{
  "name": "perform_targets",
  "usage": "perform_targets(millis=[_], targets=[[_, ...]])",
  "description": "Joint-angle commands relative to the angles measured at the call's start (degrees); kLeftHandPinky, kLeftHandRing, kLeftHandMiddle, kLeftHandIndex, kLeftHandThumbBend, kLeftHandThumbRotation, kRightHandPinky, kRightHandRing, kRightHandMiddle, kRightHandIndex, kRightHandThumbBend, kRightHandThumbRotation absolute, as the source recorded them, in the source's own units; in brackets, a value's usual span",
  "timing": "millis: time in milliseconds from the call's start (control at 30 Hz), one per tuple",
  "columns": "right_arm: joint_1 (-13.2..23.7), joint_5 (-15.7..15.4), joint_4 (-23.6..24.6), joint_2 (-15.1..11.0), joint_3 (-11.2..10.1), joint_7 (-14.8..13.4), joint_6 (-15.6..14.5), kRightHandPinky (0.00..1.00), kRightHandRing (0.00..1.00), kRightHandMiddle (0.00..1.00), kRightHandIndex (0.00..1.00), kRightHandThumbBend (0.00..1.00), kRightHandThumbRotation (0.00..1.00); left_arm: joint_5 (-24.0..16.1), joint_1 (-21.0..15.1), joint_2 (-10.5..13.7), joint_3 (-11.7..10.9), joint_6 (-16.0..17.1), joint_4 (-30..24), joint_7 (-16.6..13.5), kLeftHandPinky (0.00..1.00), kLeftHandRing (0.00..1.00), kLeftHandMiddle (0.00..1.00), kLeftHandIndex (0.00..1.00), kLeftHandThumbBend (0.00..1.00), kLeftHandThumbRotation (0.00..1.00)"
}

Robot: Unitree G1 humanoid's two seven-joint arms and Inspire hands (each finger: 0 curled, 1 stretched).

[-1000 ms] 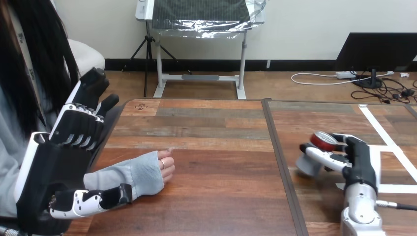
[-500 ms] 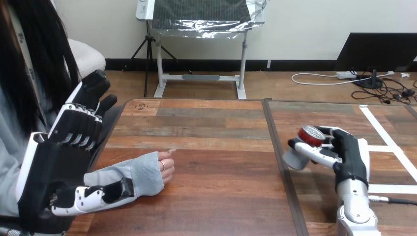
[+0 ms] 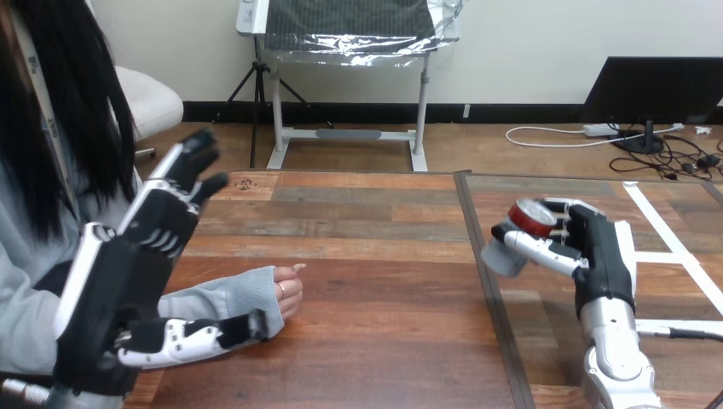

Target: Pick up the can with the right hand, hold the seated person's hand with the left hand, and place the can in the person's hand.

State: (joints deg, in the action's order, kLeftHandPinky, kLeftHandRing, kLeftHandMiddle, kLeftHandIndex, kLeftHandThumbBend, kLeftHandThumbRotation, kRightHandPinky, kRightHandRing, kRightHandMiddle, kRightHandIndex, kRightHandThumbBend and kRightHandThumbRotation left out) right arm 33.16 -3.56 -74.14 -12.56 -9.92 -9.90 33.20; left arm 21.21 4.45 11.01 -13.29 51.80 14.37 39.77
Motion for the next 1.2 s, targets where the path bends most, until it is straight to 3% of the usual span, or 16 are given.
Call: perform_targets(millis=[0,100,200,367,500,800,1000,1167], targets=[[3.7,0.2,4.06,0.01,0.27,-0.03,3.02,0.42,0.48,0.54,0.57,0.7,0.0,-3.0,-4.17,1.66,-0.32,1.91,1.09,-2.22,0.91,0.98,0.98,0.95,1.0,0.24],[3.73,0.1,4.75,0.16,0.51,-0.05,3.24,0.42,0.47,0.53,0.57,0.7,0.0,-7.33,-4.84,1.73,-1.57,4.67,2.76,-4.84,0.88,0.96,0.98,0.95,1.0,0.23],[3.64,-0.55,5.05,-0.07,1.1,-0.19,4.06,0.41,0.46,0.53,0.56,0.7,0.0,-8.96,-4.34,2.21,-1.4,3.74,2.68,-6.34,0.86,0.95,0.97,0.94,1.0,0.21],[3.76,-0.65,5.01,-0.28,1.44,0.69,4.64,0.42,0.47,0.53,0.56,0.7,0.0,-16.54,-4.97,3.29,-2.89,6.46,4.31,-10.72,0.84,0.93,0.96,0.94,1.0,0.21],[3.78,-0.9,4.89,-0.44,1.65,1.32,5.29,0.41,0.47,0.53,0.56,0.71,0.0,-19.5,-5.73,4.71,-2.53,8.6,6.32,-12.74,0.83,0.93,0.95,0.94,1.0,0.21],[4.14,-1.78,4.47,-0.74,2.36,1.52,5.06,0.41,0.47,0.53,0.55,0.73,0.0,-25.77,-5.83,7.38,-1.87,7.31,6.38,-17.34,0.86,0.94,0.95,0.95,1.0,0.22],[4.41,-2.04,4.11,-0.89,3.0,1.51,4.67,0.41,0.47,0.53,0.55,0.74,0.0,-26.78,-5.61,8.85,-0.47,4.88,5.44,-18.83,0.89,0.96,0.96,0.95,1.0,0.2],[4.43,-2.78,3.46,-1.43,3.64,2.02,4.81,0.41,0.47,0.53,0.55,0.75,0.0,-32.29,-5.35,9.83,-0.93,2.45,3.38,-22.21,0.89,0.95,0.95,0.94,1.0,0.2]])
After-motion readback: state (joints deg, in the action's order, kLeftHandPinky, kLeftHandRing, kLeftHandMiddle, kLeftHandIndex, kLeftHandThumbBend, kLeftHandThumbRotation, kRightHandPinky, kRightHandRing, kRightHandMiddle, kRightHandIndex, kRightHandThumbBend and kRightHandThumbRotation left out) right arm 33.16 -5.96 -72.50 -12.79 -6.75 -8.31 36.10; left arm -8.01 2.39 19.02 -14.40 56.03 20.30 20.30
